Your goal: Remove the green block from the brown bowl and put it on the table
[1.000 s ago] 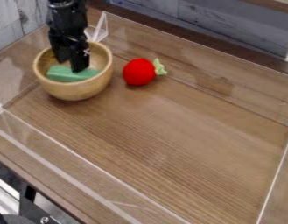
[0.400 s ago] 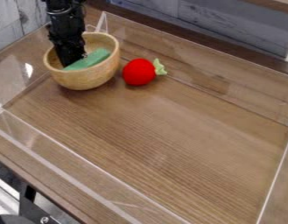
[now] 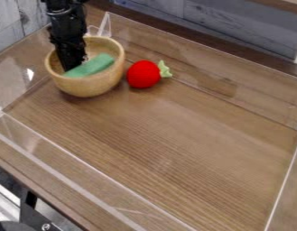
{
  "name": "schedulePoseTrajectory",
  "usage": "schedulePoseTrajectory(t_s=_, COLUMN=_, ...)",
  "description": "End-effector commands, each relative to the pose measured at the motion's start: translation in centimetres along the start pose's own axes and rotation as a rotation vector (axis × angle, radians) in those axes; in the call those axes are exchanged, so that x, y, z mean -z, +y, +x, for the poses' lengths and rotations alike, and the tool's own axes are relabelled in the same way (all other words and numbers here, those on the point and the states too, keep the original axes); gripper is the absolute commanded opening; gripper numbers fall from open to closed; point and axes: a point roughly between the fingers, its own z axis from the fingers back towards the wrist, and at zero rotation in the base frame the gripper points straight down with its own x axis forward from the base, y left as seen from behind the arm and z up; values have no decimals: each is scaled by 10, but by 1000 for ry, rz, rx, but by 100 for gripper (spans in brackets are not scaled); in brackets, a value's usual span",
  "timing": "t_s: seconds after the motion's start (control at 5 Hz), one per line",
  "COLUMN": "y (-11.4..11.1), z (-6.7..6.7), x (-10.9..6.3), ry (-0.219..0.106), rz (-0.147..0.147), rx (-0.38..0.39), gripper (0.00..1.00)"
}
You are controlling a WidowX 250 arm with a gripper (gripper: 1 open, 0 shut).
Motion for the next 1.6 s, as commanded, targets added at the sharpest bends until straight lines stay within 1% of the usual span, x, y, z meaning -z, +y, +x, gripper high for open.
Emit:
schedulePoseTrajectory(t_s=0.0, y=6, z=4, x=-37, ry=-89, rz=38, rx=-59, gripper=0)
schedulePoseTrajectory(t_s=0.2, y=9, z=7, x=-46, ry=-119, rz=25, rx=-113, gripper=0)
schedulePoseTrajectory(t_s=0.4, y=5, z=7, x=-65, ry=-154, rz=9, rx=-162, gripper=0)
schedulePoseTrajectory(t_s=0.6, y=-2, z=9, x=-87, ry=-192, rz=-10, rx=-206, gripper=0)
schedulePoseTrajectory(t_s=0.8, y=-19, z=13, x=-105, ry=-224, rz=-30, rx=-229, gripper=0)
schedulePoseTrajectory(t_s=1.0, y=-44, z=18, x=-112, ry=-230, rz=-41, rx=-226, gripper=0)
schedulePoseTrajectory(t_s=1.2, y=-63, z=14, x=-118, ry=-222, rz=-51, rx=-198, gripper=0)
schedulePoseTrajectory(t_s=1.4, y=-80, z=10, x=-120, ry=-210, rz=-55, rx=-169, gripper=0)
